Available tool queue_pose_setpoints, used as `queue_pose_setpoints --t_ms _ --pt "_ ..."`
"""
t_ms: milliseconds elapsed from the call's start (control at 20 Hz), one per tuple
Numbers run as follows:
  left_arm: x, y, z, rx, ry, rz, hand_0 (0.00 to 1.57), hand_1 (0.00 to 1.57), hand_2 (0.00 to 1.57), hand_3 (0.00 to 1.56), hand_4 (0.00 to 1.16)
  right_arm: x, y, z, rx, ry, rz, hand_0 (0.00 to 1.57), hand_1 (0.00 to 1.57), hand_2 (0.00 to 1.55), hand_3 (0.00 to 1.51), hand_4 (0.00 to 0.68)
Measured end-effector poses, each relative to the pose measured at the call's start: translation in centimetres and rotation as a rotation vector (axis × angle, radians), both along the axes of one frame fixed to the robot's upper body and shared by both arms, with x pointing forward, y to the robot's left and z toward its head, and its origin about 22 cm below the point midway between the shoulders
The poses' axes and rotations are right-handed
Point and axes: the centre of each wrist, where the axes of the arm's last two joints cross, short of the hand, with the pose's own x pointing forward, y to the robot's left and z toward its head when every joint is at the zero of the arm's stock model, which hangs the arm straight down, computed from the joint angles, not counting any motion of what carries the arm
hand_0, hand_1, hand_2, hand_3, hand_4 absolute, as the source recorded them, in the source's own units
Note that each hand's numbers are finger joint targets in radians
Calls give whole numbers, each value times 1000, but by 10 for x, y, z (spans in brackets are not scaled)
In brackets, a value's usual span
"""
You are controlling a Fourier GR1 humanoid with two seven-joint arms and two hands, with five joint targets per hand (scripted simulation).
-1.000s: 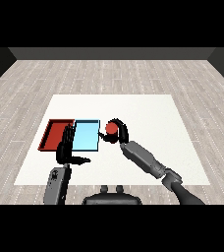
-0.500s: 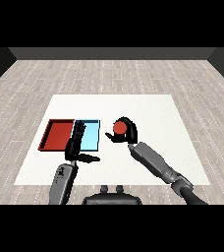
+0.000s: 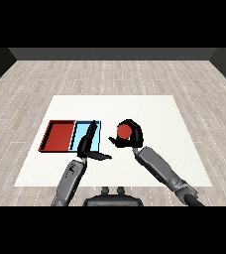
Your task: Pick the red can and put it in the red box
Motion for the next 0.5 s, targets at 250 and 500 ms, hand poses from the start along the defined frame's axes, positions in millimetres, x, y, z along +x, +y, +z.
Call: queue_pose_setpoints --t_ms 250,500 --pt "3 -9 -14 9 45 -21 0 0 0 0 0 -4 3 5 2 -34 14 1445 1445 1439 1395 634" --pt "0 -19 -24 11 79 -28 0 0 0 0 0 -5 2 7 7 -54 32 1467 1467 1443 1392 658"
